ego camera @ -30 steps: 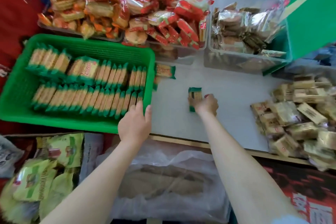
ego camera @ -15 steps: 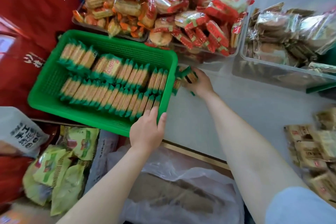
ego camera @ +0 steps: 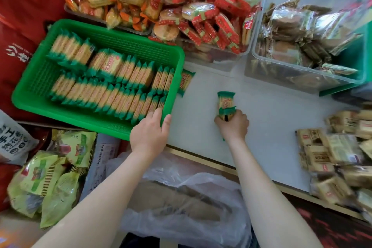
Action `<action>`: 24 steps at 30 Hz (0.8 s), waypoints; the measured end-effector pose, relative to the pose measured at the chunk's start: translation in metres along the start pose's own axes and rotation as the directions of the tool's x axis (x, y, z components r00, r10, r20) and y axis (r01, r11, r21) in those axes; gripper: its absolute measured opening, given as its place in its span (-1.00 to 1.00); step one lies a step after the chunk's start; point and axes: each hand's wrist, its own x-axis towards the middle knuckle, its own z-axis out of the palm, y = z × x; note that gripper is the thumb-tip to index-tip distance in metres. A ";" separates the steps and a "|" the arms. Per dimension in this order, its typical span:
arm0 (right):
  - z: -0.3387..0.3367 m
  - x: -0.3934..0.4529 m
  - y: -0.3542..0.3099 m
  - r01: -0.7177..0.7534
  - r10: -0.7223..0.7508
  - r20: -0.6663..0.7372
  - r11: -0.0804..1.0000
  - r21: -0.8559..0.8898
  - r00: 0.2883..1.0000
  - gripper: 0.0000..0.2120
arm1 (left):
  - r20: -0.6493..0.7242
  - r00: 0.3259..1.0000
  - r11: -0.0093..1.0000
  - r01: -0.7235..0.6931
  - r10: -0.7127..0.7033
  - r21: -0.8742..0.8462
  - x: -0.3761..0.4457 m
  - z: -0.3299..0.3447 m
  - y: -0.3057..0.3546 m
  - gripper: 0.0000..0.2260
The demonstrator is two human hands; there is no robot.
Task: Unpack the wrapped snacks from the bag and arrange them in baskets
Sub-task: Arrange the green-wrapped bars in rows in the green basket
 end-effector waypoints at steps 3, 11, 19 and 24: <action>-0.009 -0.004 0.021 -0.011 0.015 -0.055 0.998 0.061 0.998 -0.36 | -0.001 1.000 1.000 0.008 -0.008 -0.003 -0.002 0.000 0.003 -0.52; -0.043 0.018 0.082 0.207 -0.243 -0.302 0.967 -0.148 0.922 -0.49 | -0.235 0.907 0.933 -0.360 0.348 -0.008 -0.015 0.016 0.074 -0.60; -0.035 0.030 0.108 0.180 -0.282 -0.176 0.879 -0.442 0.943 -0.42 | 0.047 0.997 0.998 -0.065 0.065 -0.008 0.053 0.087 0.110 -0.37; -0.031 0.034 0.117 0.164 -0.270 -0.179 0.876 -0.454 0.946 -0.38 | 0.065 0.995 0.997 0.071 -0.071 0.006 0.086 0.116 0.118 -0.39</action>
